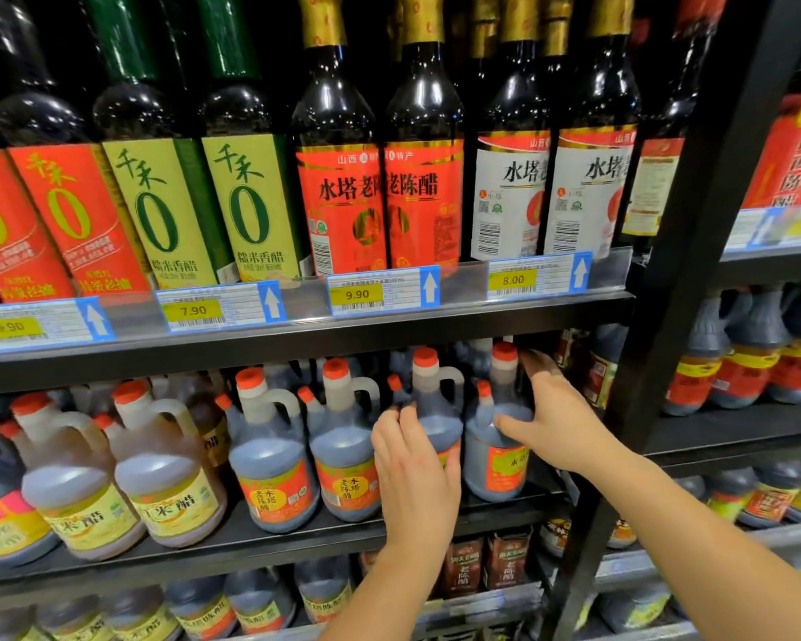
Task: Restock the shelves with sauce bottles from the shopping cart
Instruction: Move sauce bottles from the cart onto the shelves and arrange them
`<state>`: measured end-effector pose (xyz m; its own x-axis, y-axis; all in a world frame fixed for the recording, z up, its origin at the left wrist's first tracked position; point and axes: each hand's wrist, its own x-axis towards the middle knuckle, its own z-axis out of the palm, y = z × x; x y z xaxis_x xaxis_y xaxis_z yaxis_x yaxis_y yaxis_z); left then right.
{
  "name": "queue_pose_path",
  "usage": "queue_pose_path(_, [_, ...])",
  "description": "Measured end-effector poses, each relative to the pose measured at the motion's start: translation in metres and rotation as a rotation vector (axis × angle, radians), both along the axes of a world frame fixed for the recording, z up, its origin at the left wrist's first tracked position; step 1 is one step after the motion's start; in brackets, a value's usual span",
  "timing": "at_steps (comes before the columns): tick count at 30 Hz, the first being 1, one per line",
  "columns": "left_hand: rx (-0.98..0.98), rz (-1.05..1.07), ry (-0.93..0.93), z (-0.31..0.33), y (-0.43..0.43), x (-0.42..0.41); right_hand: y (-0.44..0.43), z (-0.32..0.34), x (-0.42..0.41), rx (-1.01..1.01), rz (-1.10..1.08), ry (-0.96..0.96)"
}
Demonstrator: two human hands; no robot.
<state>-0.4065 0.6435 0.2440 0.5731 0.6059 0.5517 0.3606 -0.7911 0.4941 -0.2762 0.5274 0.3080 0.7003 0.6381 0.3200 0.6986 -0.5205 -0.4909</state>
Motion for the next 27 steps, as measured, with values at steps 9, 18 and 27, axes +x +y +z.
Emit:
queue_pose_path(9, [0.006,-0.020,-0.045,-0.004,0.003,0.000,0.002,-0.021,-0.001,0.022,-0.170,-0.048])
queue_pose_path(18, [0.000,-0.011,-0.029,-0.002,0.002,0.001,0.012,-0.032,-0.010,0.040,-0.330,-0.155])
queue_pose_path(27, [0.008,-0.013,-0.020,-0.003,0.003,0.000,0.014,-0.034,-0.015,0.010,-0.391,-0.162])
